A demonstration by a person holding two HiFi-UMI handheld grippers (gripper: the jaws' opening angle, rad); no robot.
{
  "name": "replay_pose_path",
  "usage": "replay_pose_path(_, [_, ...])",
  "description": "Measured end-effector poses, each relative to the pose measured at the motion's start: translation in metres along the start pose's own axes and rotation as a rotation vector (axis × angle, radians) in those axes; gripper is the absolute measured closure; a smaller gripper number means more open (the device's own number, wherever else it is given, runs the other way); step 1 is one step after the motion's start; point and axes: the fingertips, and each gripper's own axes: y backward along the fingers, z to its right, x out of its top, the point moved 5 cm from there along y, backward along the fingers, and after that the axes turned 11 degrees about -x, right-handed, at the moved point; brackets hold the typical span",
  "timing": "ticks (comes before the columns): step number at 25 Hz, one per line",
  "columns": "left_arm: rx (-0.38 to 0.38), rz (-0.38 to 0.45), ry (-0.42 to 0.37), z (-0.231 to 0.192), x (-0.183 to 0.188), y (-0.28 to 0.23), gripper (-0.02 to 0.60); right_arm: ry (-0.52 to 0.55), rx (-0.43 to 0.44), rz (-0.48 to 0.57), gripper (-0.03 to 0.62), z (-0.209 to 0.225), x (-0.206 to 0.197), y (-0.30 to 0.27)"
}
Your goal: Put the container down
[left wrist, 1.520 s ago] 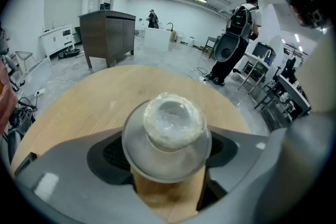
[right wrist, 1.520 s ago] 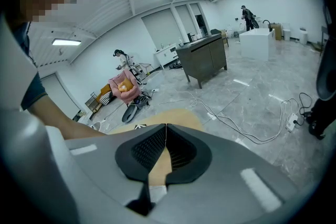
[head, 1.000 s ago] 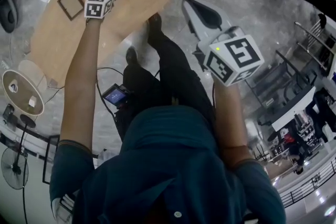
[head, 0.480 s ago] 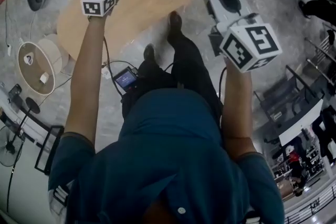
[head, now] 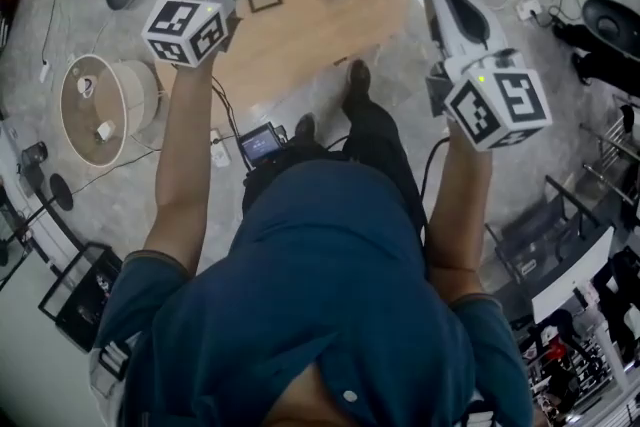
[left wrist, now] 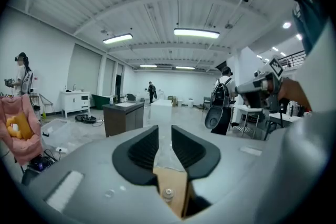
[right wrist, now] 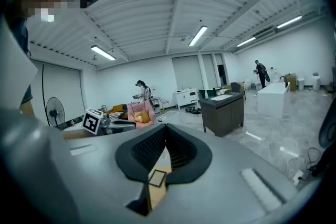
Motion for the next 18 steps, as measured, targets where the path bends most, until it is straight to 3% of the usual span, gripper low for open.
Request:
replay_pose_path(5, [-0.010,0.104,-0.046,0.036,0.066,0.053,0.553,0.065,0.003,0.065,0.585,-0.019,0.029,0.031])
replay_pose_path(11, [-0.015,0.190,-0.062,0.068,0.117,0.115,0.568,0.193,0.006,0.096,0.588,-0.056,0.054,0.062])
replay_pose_path(18, [-0.033,0.224,-0.127,0.100,0.145,0.161,0.577,0.223,-0.026,0.151,0.588,-0.081,0.073,0.094])
